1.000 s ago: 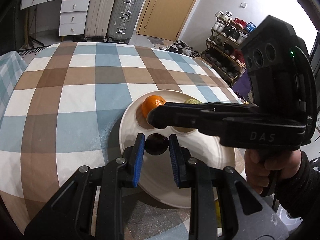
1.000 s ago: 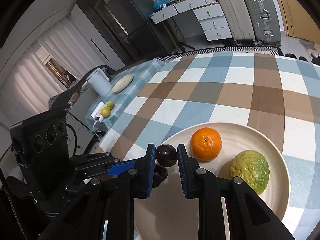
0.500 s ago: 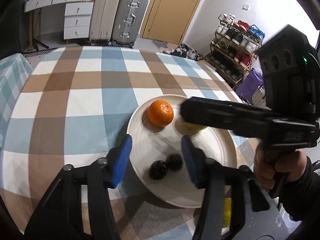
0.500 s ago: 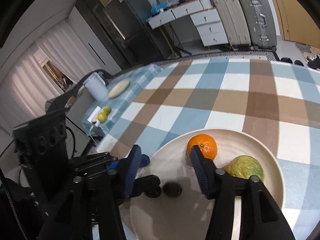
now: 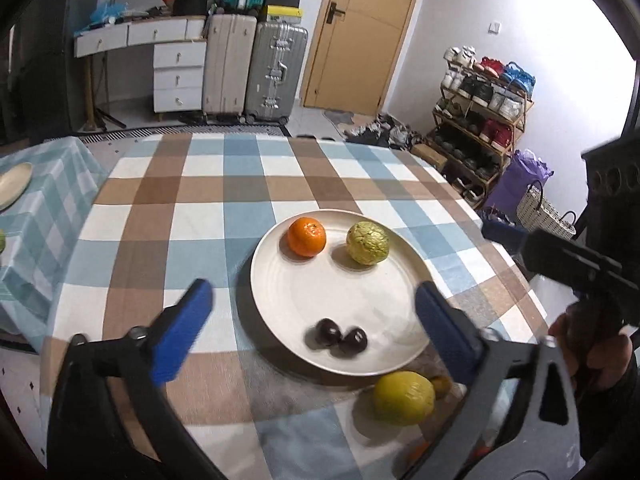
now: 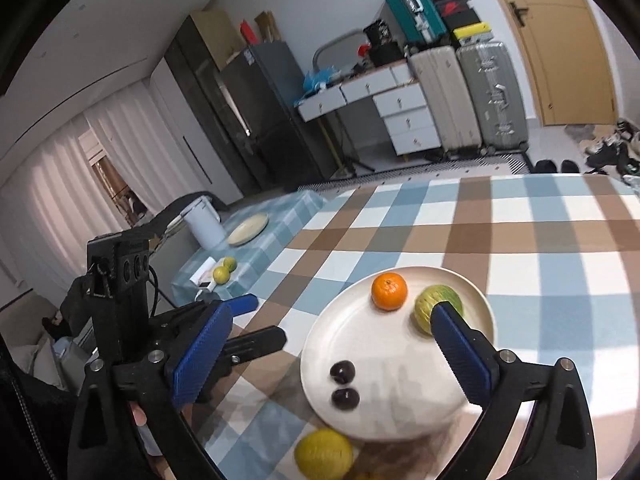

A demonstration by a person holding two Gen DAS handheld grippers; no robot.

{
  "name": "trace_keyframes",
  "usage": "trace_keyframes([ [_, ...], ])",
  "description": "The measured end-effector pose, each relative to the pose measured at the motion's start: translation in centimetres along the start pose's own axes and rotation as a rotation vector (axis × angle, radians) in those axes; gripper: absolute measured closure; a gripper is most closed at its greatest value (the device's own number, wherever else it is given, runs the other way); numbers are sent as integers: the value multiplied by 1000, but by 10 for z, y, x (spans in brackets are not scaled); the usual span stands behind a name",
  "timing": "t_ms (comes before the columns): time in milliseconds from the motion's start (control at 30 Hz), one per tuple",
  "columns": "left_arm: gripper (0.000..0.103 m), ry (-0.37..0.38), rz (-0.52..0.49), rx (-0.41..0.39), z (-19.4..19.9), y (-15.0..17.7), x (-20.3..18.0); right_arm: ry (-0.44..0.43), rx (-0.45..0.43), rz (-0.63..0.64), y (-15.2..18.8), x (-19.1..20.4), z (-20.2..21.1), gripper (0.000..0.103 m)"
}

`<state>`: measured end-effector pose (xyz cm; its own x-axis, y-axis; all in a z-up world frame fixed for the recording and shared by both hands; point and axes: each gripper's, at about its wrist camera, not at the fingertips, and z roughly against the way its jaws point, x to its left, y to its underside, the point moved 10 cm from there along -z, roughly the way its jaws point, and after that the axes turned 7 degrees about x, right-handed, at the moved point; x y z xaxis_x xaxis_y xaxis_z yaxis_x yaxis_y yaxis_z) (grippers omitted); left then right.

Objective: Organize fruits
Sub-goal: 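Withdraw both tools from the plate toward the remaining fruits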

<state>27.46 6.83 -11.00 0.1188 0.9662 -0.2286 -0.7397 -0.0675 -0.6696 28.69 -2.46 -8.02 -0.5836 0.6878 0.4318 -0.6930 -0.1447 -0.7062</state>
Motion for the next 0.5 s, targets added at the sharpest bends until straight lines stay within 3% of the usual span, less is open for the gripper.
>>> trace_keyframes([
  [500,1,-101,-7,-32,58,48,-38,77,-59,5,70,17,68,0],
])
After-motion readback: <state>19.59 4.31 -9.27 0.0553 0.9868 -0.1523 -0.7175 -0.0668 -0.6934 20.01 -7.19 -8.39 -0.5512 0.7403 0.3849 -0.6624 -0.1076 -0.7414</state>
